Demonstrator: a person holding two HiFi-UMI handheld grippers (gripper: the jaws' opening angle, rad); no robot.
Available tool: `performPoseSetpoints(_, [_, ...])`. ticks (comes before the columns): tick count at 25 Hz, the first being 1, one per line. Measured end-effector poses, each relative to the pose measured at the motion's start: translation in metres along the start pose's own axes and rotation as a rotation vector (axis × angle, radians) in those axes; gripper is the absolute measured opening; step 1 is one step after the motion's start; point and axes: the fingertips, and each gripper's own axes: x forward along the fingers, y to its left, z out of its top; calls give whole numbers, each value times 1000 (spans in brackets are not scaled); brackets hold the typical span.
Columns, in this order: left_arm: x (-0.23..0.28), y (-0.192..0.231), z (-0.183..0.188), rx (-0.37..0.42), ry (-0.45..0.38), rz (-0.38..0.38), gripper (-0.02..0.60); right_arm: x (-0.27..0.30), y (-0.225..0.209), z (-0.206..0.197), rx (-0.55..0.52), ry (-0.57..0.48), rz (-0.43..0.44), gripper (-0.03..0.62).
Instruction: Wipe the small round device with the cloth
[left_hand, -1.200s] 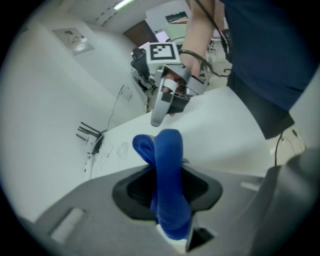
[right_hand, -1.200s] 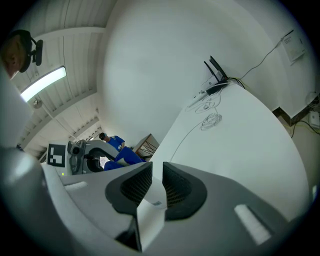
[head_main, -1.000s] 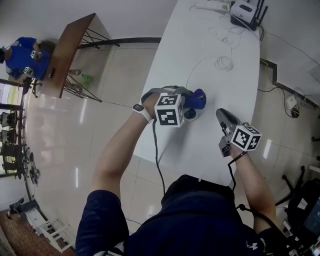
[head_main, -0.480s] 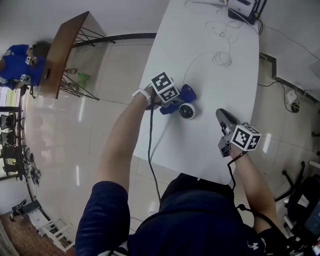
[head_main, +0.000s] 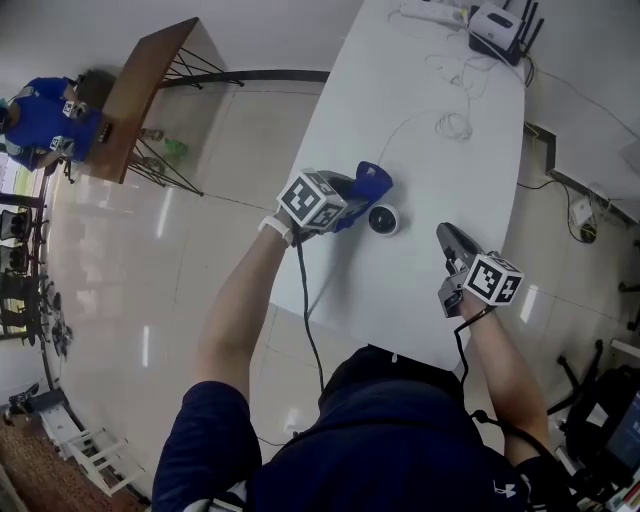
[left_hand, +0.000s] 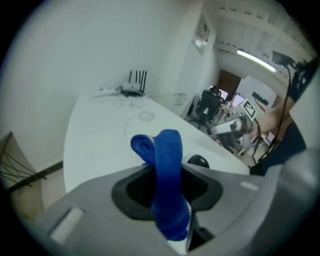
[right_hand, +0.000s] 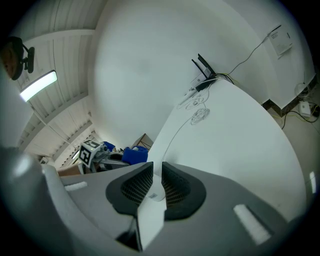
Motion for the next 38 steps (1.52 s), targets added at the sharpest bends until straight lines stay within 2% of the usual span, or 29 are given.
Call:
performPoseSetpoints(4, [-25,-26,9,125,-223,225,133,-2,3,-5,-10,13,-1,58])
performPoseSetpoints(5, [-31,-38,11,182,-275,294,133,-2,5,-6,-13,16,-1,58])
performPoseSetpoints(7, [-39,-64,12,353,-335,460,133,-2,8,-8,-22,21,3,58])
performPoseSetpoints(9, [-34,-89,5,525,-313,591,133,-1,13,-10,-31,27,11,57])
performPoseSetpoints(12, [-7,-117,-15,679,-223,654,133,1,20,-13,-39,36,20,57])
performPoseSetpoints(17, [41,-130,-47,824,-57,672,135,4,26,-20,-49,54,34,57])
performPoseSetpoints(20, [63,-122,-64,844,38,679,136,1,23,-27,-45,63,28,57])
performPoseSetpoints(22, [70,-114,-69,774,66,663,137,-1,21,-28,-45,68,24,57])
performPoseSetpoints(24, [69,-113,-69,612,37,604,135,-4,19,-28,-51,71,24,57])
performPoseSetpoints(27, [52,-122,-57,251,-91,456,133,-8,21,-27,-91,95,45,57])
performPoseSetpoints(30, [22,-139,-31,-185,-329,225,133,-14,33,-30,-145,135,121,63])
performPoseSetpoints(32, [-2,-147,-10,-414,-490,64,133,-18,47,-32,-170,157,220,127])
performPoseSetpoints(33, [-11,-149,-3,-483,-550,2,133,-20,56,-33,-181,166,273,190])
performPoseSetpoints(35, [-24,-151,5,-559,-633,-93,133,-22,73,-35,-204,186,370,285])
performPoseSetpoints(38, [-38,-158,10,-609,-709,-234,133,-24,100,-40,-182,217,516,312])
